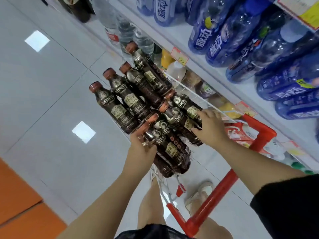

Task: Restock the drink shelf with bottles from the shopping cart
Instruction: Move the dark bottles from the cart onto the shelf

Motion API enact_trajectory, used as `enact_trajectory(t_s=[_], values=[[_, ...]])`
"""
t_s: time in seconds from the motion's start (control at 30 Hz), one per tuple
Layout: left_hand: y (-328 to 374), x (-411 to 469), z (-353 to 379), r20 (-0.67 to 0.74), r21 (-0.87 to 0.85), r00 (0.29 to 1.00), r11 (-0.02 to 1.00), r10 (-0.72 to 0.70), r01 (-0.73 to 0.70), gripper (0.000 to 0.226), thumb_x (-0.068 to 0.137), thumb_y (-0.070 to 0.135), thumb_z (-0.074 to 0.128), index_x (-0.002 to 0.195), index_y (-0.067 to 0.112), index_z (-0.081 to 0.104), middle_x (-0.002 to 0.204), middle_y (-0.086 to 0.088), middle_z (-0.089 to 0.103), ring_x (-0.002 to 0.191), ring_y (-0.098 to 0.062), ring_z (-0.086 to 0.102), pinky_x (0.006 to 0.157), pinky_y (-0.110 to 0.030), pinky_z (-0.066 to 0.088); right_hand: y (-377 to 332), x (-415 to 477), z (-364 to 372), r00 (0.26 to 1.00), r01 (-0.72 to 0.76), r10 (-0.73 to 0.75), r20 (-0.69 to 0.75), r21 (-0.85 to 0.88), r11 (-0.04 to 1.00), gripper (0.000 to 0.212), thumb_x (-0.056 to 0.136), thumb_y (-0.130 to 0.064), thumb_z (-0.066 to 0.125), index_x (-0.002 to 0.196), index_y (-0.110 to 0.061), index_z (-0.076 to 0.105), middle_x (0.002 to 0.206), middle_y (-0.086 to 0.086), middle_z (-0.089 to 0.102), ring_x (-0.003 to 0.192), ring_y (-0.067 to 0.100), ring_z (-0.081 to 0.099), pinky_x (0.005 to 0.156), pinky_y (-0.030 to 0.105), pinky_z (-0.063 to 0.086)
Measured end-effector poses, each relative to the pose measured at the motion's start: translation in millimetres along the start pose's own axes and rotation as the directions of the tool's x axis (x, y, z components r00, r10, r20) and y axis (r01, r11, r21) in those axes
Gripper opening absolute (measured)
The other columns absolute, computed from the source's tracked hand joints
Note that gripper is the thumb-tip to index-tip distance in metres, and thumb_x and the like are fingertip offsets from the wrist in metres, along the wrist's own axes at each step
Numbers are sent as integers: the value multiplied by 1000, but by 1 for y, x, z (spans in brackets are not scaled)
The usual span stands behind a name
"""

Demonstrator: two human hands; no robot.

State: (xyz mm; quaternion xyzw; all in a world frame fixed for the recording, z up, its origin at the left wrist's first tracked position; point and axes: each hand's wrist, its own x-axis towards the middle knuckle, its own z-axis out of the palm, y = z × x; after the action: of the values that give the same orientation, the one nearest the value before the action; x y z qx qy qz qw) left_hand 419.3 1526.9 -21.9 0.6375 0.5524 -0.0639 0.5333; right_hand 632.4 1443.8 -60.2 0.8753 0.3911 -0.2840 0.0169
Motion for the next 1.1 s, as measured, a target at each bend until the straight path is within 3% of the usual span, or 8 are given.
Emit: enact_trajectory(t_s=[0.1,0.2,0.33,0.57,0.67,0.8,0.97,1.1], values=[[2,9,20,-5,-266,989,954,-146,140,57,87,11,62,123,20,19,94,9,50,78,0,55,60,-6,46,-4,2,6,999,20,-22,-50,-25,999,58,79,-43,65,132,-27,48,145,6,33,131,31,27,105,44,29],[10,17,34,-46,-327,968,920,-246,218,64,80,21,72,128,14,31,127,-7,40,115,-16,43,95,-25,41,-5,0,13,996,44,-49,-80,-66,997,54,74,-50,68,124,-33,55,149,5,27,134,29,23,106,44,25],[15,19,47,-109,-418,942,874,-318,247,61,78,21,72,128,17,36,131,-7,29,98,-9,34,87,-24,35,-6,3,24,998,19,-30,-64,-154,988,68,69,-60,68,128,-32,48,154,6,14,138,29,15,110,46,16],[10,1,28,-137,-466,991,883,-6,-59,65,73,17,79,126,33,44,105,9,65,90,1,63,77,-22,53,-16,4,29,993,-13,13,-117,1,1000,62,61,-50,78,111,-19,60,151,8,21,141,28,12,115,49,8],[24,-7,11,-147,-408,985,901,95,-148,71,73,21,79,132,35,42,110,10,63,95,1,62,72,-14,51,-13,-16,4,987,59,-25,-156,214,975,61,60,-41,80,108,-15,52,137,8,43,131,27,34,106,37,31],[66,-31,4,-160,-484,982,859,102,-168,69,72,28,79,131,32,42,113,6,59,99,-6,61,62,-13,52,-5,-64,-57,992,65,-9,-123,459,886,57,64,-36,79,100,-23,37,90,-4,57,85,20,57,69,33,48],[134,-81,29,-16,-627,987,767,162,-136,44,70,39,73,108,21,60,104,-4,70,94,-24,68,88,-49,53,33,-128,-123,992,36,51,-118,637,770,59,66,-34,79,113,-24,46,98,-8,59,89,13,59,70,24,42],[190,-136,66,135,-798,957,601,257,-49,23,86,22,60,107,12,59,96,-8,72,85,-24,70,80,-43,55,75,-197,-168,980,31,119,-159,714,699,34,70,-33,76,96,-21,57,87,-7,66,79,10,61,62,14,43]])
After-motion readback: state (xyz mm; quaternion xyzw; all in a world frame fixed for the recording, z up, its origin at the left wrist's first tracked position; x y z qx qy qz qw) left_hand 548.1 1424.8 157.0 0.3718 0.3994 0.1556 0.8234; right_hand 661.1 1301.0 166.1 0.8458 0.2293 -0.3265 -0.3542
